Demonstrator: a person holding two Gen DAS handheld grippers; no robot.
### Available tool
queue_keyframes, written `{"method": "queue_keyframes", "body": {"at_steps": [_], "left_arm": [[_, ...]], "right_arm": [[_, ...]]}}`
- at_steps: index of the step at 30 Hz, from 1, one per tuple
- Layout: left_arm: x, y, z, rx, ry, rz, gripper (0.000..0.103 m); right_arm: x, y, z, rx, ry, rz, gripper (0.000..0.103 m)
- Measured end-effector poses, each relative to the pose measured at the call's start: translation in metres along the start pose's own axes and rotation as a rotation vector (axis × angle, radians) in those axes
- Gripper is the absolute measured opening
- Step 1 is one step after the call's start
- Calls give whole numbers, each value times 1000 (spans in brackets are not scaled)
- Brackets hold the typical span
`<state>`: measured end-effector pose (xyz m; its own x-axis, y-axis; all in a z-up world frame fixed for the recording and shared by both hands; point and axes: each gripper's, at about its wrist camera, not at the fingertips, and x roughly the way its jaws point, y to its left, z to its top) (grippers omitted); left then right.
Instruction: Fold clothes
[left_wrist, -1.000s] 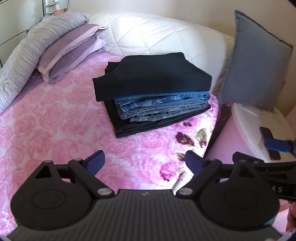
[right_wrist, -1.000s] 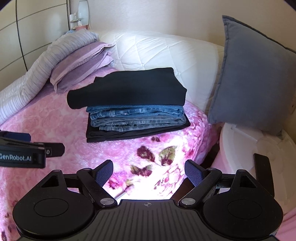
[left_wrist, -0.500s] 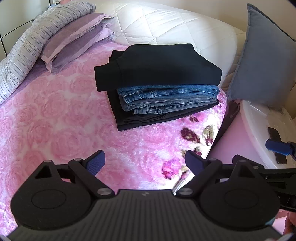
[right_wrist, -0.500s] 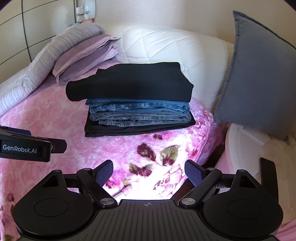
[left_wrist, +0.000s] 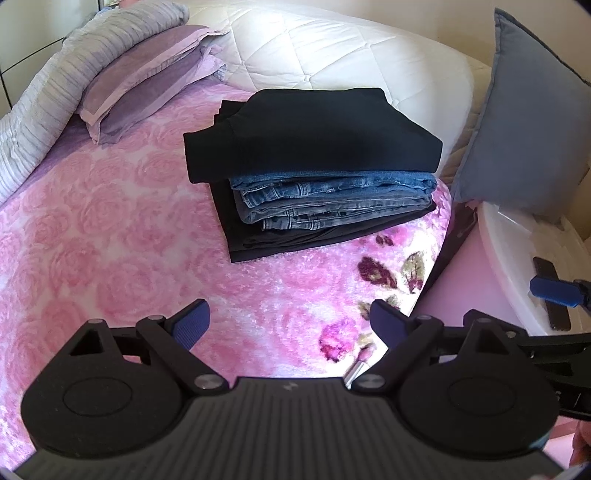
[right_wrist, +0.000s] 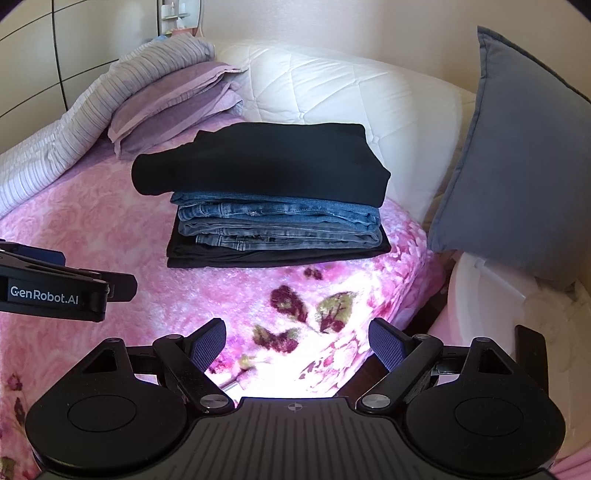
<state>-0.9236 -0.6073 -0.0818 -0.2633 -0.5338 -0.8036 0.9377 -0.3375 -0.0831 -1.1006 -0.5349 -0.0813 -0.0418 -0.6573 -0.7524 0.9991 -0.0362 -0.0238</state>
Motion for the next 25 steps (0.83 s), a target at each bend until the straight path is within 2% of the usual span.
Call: {"method": "queue_keyframes", "body": {"at_steps": [25], "left_arm": [[9, 11, 5, -82, 19, -5, 92]], "right_arm": [[11, 3, 20, -30, 52, -4, 87]]}}
